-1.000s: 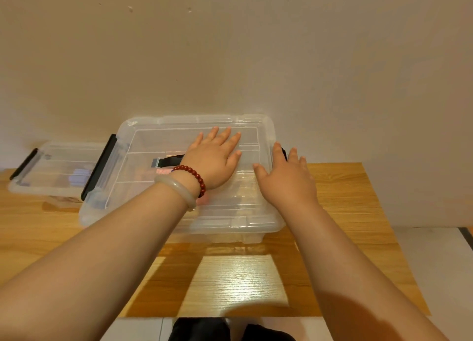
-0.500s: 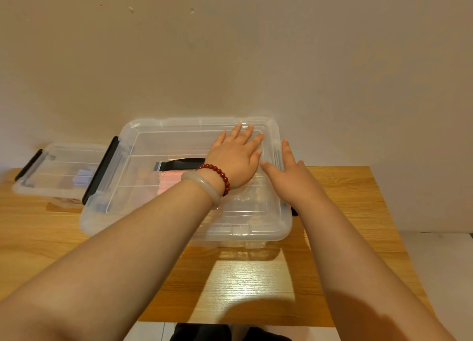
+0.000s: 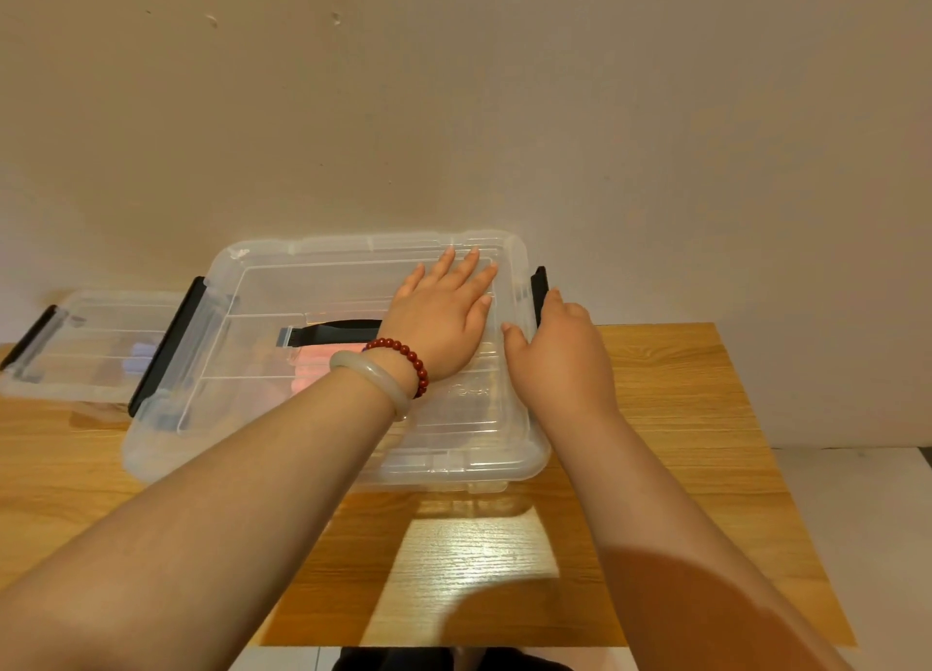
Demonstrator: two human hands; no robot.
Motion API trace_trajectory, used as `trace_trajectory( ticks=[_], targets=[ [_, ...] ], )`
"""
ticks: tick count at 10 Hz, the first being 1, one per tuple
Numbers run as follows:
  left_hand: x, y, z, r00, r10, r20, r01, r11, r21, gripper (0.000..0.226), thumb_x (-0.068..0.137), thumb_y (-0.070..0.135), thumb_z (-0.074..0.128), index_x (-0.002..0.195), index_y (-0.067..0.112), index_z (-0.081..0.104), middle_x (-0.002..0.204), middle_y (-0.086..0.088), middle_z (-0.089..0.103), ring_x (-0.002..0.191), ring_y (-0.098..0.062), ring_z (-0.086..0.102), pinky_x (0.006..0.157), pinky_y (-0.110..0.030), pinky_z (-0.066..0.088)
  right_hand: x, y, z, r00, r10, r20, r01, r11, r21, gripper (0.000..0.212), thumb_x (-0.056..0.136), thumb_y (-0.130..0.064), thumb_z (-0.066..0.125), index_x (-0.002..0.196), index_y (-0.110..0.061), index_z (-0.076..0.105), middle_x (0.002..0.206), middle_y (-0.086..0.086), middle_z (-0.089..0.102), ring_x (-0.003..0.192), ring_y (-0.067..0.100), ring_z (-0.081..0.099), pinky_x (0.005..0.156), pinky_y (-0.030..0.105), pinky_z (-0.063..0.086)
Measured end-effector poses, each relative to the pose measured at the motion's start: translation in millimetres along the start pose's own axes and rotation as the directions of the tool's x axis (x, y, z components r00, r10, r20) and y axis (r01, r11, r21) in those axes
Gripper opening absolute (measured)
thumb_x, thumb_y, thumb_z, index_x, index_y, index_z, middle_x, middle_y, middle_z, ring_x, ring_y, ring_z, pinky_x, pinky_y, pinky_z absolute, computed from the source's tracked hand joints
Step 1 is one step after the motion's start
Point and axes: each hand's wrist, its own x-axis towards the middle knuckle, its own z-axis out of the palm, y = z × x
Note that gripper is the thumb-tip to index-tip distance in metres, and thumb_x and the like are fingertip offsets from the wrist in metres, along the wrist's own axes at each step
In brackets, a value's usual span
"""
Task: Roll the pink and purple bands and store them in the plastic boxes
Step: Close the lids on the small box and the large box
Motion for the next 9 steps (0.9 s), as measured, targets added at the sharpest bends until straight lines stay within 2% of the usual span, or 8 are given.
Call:
trace_trajectory(
  ticks=[1,2,3,4,6,8,9],
  targets=[
    [0,0,1,1.0,-0.003,-0.007,0.003,1.0,-0.004,0.049,0.105,0.036,0.016,0.154,0.03,0.011,0.162,0.006,0.004,0.149,-0.014,-0.003,0.12,-0.037,-0.002,3,-3,0,0.998,0.03,0.054,-0.034,0.996,0.083,0.058,0.1,-0.031,0.049,0.149,-0.009,0.026,0.136,0.013,0.051,0.116,0.03,0.055,0.076,0.032,0.044],
    [0,0,1,1.0,-0.002,-0.015,0.002,1.0,-0.01,0.049,0.105,0.035,0.016,0.154,0.03,0.012,0.162,0.007,0.005,0.149,-0.014,-0.003,0.12,-0.037,-0.002,2,-6,1,0.995,0.03,0.093,-0.039,0.995,0.089,0.069,0.103,-0.027,0.043,0.156,-0.016,0.002,0.143,0.013,0.045,0.116,0.03,0.057,0.073,0.03,0.04],
    [0,0,1,1.0,0.0,-0.021,0.0,1.0,-0.011,0.049,0.105,0.035,0.017,0.154,0.03,0.012,0.162,0.006,0.005,0.149,-0.014,-0.003,0.119,-0.037,-0.002,1,-9,0,0.995,0.028,0.098,-0.03,0.999,0.023,0.071,0.104,-0.028,0.039,0.156,-0.012,-0.006,0.151,0.013,0.036,0.119,0.028,0.055,0.073,0.03,0.039],
    [0,0,2,1.0,0.001,-0.021,-0.001,1.0,-0.011,0.049,0.105,0.035,0.016,0.154,0.03,0.012,0.162,0.006,0.005,0.149,-0.014,-0.003,0.12,-0.037,-0.002,1,-10,-1,0.993,0.035,0.11,-0.034,0.999,-0.014,0.068,0.105,-0.028,0.037,0.156,-0.009,-0.004,0.156,0.014,0.028,0.126,0.029,0.051,0.08,0.032,0.042],
    [0,-1,3,1.0,0.004,-0.024,-0.004,1.0,-0.018,0.049,0.105,0.035,0.017,0.153,0.03,0.012,0.162,0.006,0.005,0.149,-0.014,-0.003,0.12,-0.036,-0.003,-1,-11,-2,0.995,0.01,0.102,-0.002,0.997,-0.076,0.066,0.105,-0.026,0.036,0.156,-0.008,-0.002,0.158,0.012,0.025,0.129,0.028,0.049,0.086,0.032,0.044],
    [0,-1,3,1.0,0.006,-0.024,-0.006,1.0,-0.029,0.049,0.105,0.035,0.017,0.153,0.03,0.014,0.162,0.006,0.006,0.149,-0.014,-0.002,0.12,-0.037,-0.002,1,-16,0,0.994,-0.006,0.107,0.021,0.989,-0.144,0.07,0.101,-0.013,0.044,0.156,-0.009,0.001,0.16,0.01,0.024,0.134,0.026,0.044,0.097,0.033,0.043],
    [0,-1,2,1.0,0.006,-0.025,-0.007,0.999,-0.033,0.049,0.105,0.035,0.017,0.153,0.029,0.014,0.162,0.006,0.006,0.149,-0.015,-0.002,0.12,-0.037,-0.002,0,-16,0,0.995,-0.008,0.095,0.023,0.988,-0.152,0.069,0.102,-0.013,0.044,0.157,-0.009,0.002,0.16,0.009,0.024,0.135,0.025,0.044,0.097,0.032,0.043]
  ],
)
